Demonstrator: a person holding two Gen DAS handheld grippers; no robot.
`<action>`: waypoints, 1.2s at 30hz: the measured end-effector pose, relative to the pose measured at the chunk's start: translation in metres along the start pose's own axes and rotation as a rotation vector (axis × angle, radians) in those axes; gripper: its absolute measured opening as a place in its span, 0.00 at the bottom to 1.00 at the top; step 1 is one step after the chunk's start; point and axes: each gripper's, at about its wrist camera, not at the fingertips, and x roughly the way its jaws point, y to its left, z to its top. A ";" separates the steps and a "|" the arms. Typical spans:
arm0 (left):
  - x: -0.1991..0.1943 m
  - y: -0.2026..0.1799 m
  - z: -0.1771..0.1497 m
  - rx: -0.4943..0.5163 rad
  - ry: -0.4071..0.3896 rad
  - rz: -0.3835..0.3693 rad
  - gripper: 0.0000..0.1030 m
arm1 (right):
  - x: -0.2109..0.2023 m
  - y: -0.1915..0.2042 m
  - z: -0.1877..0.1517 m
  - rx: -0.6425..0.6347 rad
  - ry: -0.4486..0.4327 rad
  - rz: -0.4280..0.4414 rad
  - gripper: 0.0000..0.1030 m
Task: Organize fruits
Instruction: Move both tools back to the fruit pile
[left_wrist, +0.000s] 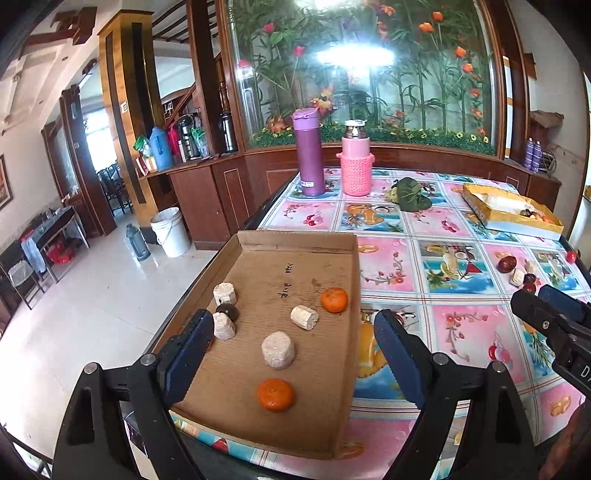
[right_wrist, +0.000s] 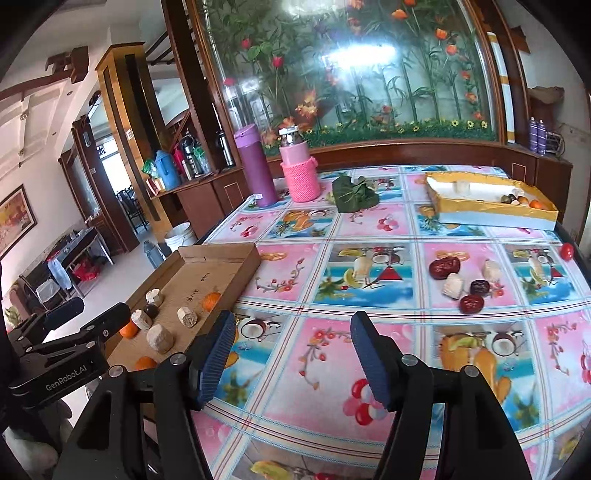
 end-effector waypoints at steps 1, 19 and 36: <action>-0.001 -0.002 0.000 0.004 0.000 -0.004 0.85 | -0.002 -0.002 0.000 0.003 -0.006 -0.003 0.70; 0.017 -0.029 -0.001 0.056 0.091 -0.186 0.86 | -0.064 -0.163 -0.009 0.088 0.031 -0.379 0.73; 0.047 -0.109 -0.002 0.167 0.177 -0.401 0.85 | -0.017 -0.320 0.050 0.370 0.047 -0.504 0.66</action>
